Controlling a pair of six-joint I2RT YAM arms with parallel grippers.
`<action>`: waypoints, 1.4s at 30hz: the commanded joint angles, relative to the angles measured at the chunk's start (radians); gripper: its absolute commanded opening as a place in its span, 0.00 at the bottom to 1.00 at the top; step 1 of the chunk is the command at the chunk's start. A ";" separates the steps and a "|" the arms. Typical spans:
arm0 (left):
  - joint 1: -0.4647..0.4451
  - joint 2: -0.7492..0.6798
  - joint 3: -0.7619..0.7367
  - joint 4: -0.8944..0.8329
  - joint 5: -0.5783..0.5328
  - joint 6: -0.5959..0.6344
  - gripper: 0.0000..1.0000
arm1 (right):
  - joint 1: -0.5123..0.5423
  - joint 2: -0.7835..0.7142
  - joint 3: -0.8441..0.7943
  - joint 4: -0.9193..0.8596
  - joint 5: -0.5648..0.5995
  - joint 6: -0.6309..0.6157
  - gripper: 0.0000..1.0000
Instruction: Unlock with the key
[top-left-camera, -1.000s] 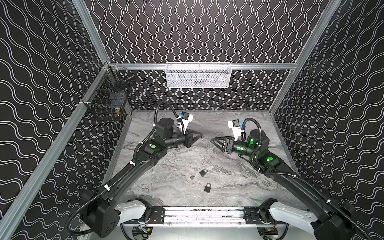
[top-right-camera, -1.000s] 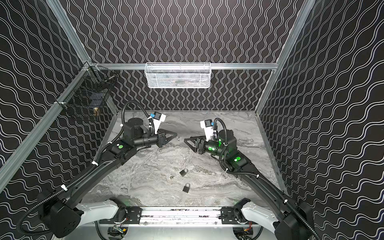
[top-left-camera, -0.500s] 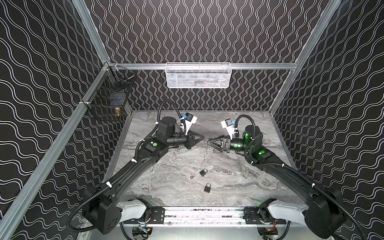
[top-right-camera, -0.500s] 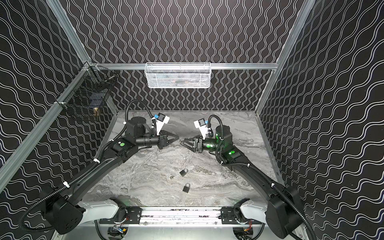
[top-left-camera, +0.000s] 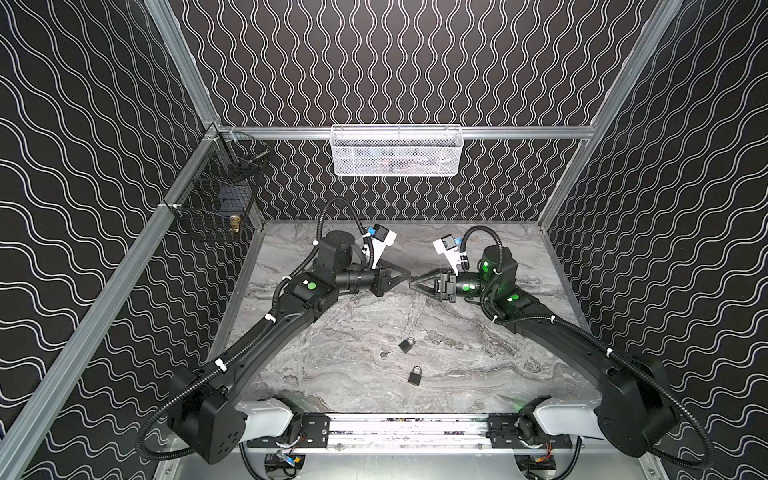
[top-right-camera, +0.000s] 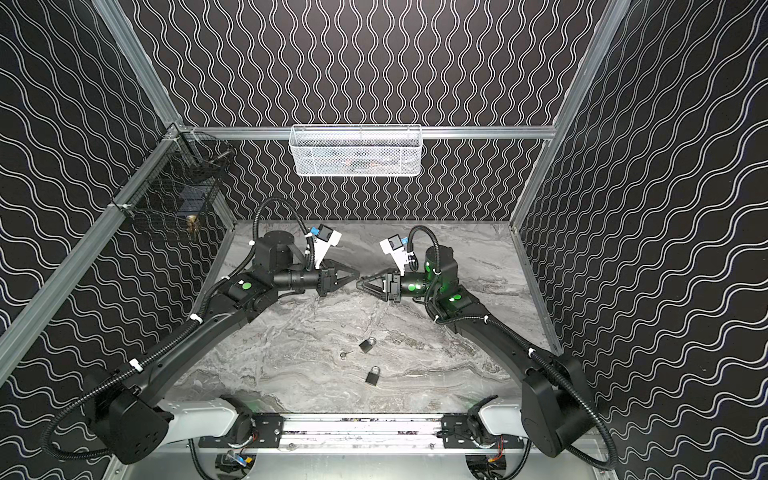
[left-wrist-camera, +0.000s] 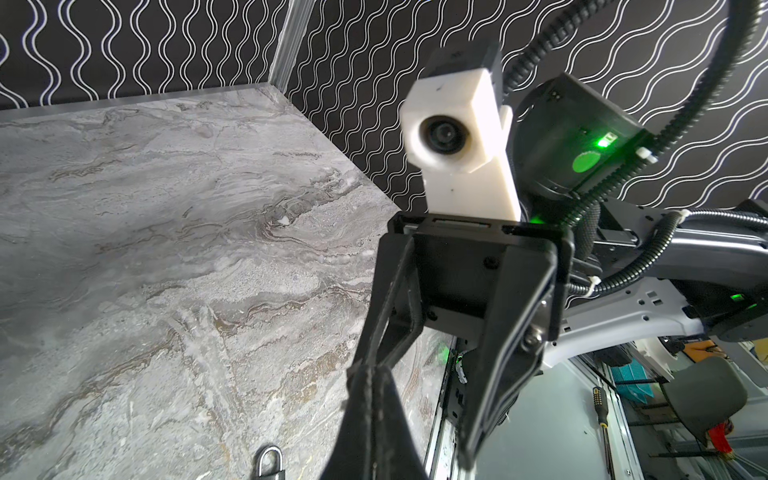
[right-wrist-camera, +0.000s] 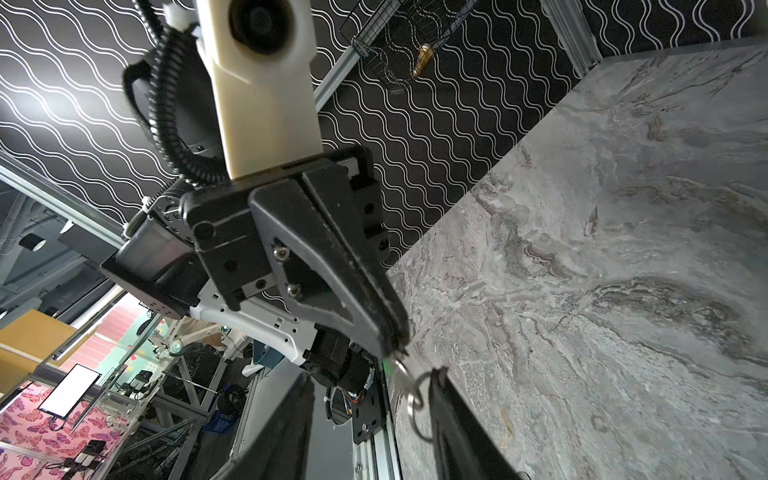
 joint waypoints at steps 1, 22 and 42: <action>0.000 0.003 0.012 0.013 0.014 0.017 0.00 | 0.000 0.006 0.018 0.018 -0.022 -0.024 0.44; 0.000 0.009 0.023 0.017 0.015 0.013 0.00 | 0.000 0.015 0.021 -0.003 -0.045 -0.058 0.13; -0.001 0.002 0.076 0.019 0.000 -0.006 0.45 | -0.005 -0.068 0.020 -0.167 0.047 -0.122 0.00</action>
